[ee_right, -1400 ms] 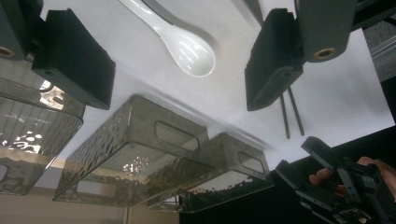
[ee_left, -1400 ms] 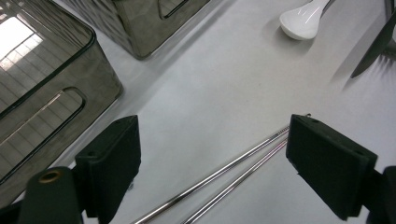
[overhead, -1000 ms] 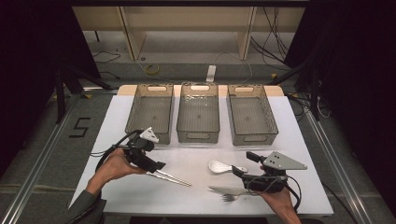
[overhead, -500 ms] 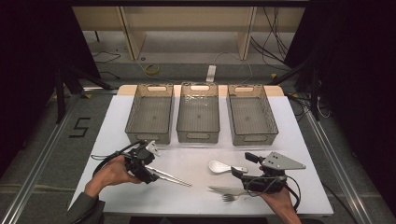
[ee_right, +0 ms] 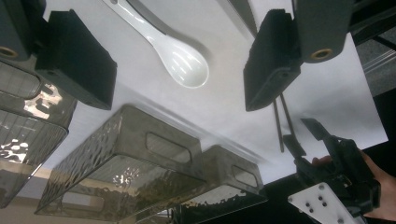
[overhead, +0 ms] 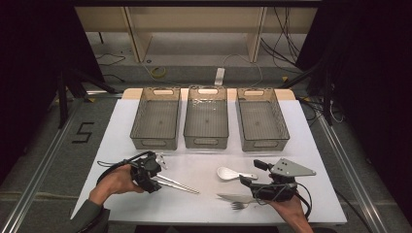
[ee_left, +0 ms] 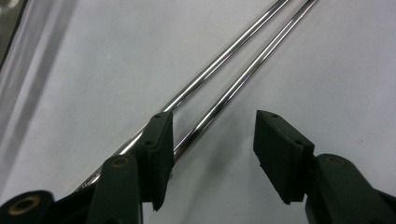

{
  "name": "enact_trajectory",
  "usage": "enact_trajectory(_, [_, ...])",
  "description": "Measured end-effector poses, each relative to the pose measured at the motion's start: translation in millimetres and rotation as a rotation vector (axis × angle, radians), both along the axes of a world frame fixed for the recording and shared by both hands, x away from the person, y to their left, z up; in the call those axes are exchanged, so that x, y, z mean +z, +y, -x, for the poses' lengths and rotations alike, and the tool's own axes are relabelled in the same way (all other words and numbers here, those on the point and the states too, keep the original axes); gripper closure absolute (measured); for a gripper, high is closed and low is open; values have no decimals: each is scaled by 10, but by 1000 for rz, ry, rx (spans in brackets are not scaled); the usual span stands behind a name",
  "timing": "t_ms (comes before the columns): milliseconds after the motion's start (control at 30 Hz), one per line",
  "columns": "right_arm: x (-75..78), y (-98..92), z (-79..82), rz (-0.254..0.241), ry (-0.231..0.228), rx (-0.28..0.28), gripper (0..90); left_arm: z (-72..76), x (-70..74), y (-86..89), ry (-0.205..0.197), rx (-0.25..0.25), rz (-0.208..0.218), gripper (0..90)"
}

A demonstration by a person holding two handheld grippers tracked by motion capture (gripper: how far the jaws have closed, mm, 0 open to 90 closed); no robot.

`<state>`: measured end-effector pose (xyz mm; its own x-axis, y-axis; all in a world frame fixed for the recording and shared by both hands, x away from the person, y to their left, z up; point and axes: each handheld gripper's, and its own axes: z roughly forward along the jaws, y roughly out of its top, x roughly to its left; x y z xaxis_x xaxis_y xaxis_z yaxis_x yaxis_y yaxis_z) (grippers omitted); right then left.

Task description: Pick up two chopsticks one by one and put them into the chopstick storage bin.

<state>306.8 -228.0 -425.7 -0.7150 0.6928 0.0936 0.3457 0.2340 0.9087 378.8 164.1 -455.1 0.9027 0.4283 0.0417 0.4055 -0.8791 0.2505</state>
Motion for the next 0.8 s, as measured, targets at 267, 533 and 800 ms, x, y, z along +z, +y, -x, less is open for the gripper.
enact_trajectory(267, [-8,11,-4,10,4,6,272,-16,-58,-20,20,-20,-30,508])
enact_trajectory(533, [-24,26,-15,27,17,13,274,-18,-64,-37,54,-33,-54,577])
enact_trajectory(800, [-36,41,-20,67,34,7,279,28,-50,-62,61,-69,-93,684])
